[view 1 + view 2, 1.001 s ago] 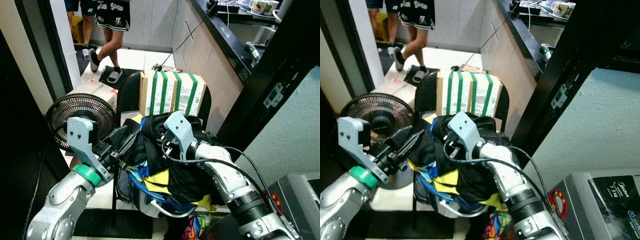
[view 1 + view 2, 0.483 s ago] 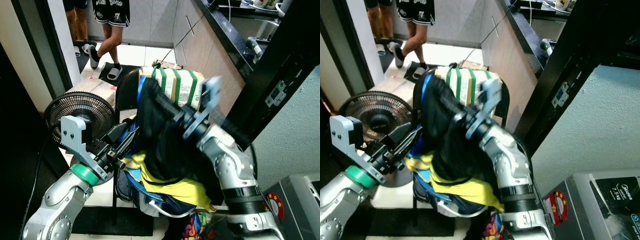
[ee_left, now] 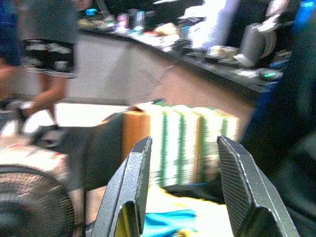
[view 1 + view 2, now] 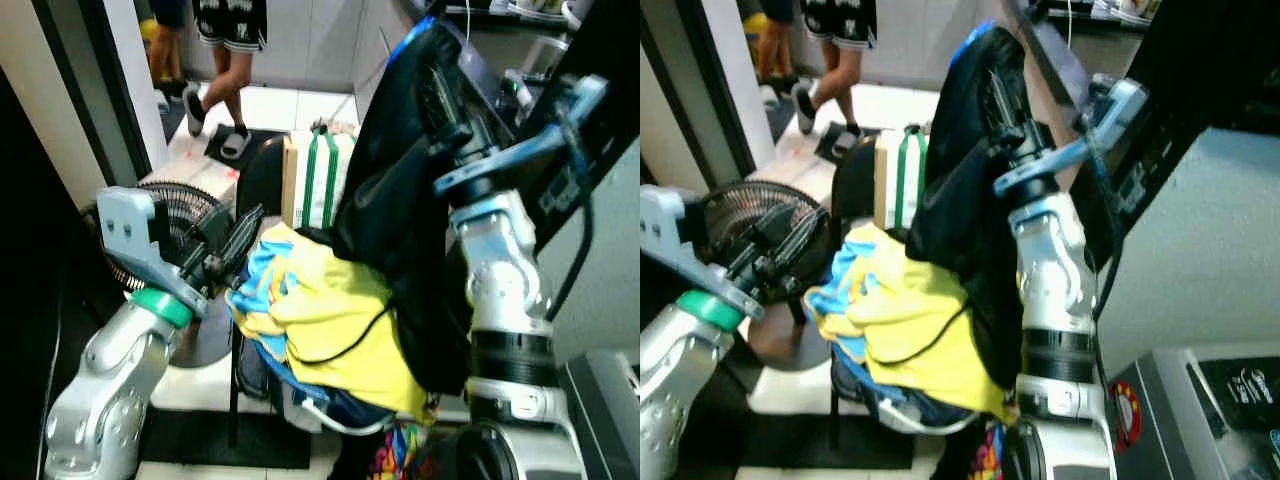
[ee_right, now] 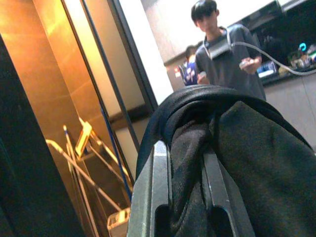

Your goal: Clothes washing

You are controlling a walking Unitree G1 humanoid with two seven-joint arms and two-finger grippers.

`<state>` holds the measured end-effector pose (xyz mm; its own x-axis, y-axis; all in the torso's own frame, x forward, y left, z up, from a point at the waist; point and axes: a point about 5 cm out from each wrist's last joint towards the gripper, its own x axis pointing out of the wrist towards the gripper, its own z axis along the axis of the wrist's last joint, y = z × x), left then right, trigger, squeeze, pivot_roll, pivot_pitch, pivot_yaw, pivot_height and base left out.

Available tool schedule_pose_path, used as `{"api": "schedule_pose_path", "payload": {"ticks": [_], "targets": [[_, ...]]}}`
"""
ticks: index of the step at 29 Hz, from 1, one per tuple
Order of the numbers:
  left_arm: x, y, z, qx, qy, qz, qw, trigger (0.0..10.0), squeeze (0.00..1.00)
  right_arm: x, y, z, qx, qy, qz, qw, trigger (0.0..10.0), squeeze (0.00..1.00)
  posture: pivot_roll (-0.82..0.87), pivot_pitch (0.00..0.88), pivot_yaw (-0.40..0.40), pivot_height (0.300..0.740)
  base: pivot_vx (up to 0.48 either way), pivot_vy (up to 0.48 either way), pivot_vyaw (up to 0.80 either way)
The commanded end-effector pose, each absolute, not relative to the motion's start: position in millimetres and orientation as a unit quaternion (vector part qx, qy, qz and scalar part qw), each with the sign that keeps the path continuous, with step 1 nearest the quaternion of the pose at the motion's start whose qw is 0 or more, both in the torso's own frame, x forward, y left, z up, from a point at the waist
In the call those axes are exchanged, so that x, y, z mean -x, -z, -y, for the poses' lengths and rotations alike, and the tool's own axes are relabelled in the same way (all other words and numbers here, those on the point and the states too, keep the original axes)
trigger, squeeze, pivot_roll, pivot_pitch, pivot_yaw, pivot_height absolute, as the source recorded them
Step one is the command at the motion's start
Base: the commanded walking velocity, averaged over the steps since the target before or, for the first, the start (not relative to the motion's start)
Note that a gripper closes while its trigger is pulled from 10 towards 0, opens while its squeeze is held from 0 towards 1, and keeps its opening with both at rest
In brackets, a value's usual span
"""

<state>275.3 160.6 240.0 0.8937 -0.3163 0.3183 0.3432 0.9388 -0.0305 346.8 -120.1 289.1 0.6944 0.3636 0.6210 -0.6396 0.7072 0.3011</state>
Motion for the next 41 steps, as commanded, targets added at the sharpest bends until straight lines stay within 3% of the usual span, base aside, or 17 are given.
{"api": "schedule_pose_path", "payload": {"ticks": [1,16,18,19,20,21,22,23,30,32,37,41], "targets": [[-279.6,-234.9,-160.5,-0.001,0.150,0.136,0.979,10.0,0.00,-346.0,-286.0,118.5,-0.251,-0.281,0.262,0.888,10.0,0.00,0.17,0.010,-0.020,0.740,0.000,0.000,-0.46],[-280.2,-231.1,-157.8,-0.019,0.160,0.119,0.980,10.0,0.00,-347.1,-257.7,122.7,-0.282,-0.249,0.215,0.901,10.0,0.00,0.17,0.014,0.004,0.740,0.000,0.000,-0.78],[-280.7,-231.2,-156.6,-0.021,0.160,0.120,0.980,10.0,0.00,-343.6,-253.2,121.0,-0.307,-0.286,0.205,0.884,10.0,0.00,0.17,0.014,0.004,0.740,0.000,0.000,-0.80],[-281.3,-230.6,-154.8,-0.023,0.161,0.119,0.979,10.0,0.00,-332.7,-246.6,116.8,-0.344,-0.361,0.191,0.846,10.0,0.00,0.16,0.013,0.006,0.740,0.000,0.000,-0.80],[-281.3,-230.6,-154.8,-0.023,0.161,0.119,0.979,10.0,0.00,-332.7,-246.6,116.8,-0.344,-0.361,0.191,0.846,10.0,0.00,0.16,0.013,0.006,0.740,0.000,0.000,-0.80],[-281.1,-230.3,-153.6,-0.025,0.166,0.118,0.979,10.0,0.00,-322.8,-243.1,115.3,-0.365,-0.410,0.184,0.815,10.0,0.00,0.17,0.014,0.008,0.740,0.000,0.000,-0.80],[-281.1,-230.3,-153.6,-0.025,0.166,0.118,0.979,10.0,0.00,-322.8,-243.1,115.3,-0.365,-0.410,0.184,0.815,10.0,0.00,0.17,0.014,0.008,0.740,0.000,0.000,-0.80],[-280.7,-229.7,-152.7,-0.030,0.171,0.115,0.978,10.0,0.00,-303.8,-238.5,112.8,-0.377,-0.486,0.174,0.769,10.0,0.00,0.17,0.013,0.010,0.740,0.000,0.000,-0.80],[-280.6,-229.4,-152.1,-0.030,0.176,0.113,0.978,10.0,0.00,-273.2,-232.2,101.7,-0.356,-0.590,0.144,0.711,10.0,0.00,0.17,0.011,0.017,0.740,0.000,0.000,-0.80],[-280.7,-229.6,-151.9,-0.031,0.177,0.113,0.977,10.0,0.00,-272.2,-233.0,99.8,-0.355,-0.592,0.143,0.709,10.0,0.00,0.17,0.011,0.020,0.740,0.000,0.000,-0.80],[-281.1,-231.5,-152.2,-0.030,0.181,0.114,0.976,10.0,0.00,-304.5,-263.2,108.9,-0.377,-0.468,0.215,0.770,10.0,0.00,0.17,0.013,0.021,0.740,0.000,0.000,-0.80],[-279.2,-232.6,-151.0,-0.028,0.187,0.116,0.975,10.0,0.00,-324.3,-283.3,127.9,-0.403,-0.372,0.250,0.798,10.0,0.00,0.17,0.017,0.022,0.740,0.000,0.000,-0.80]]}}
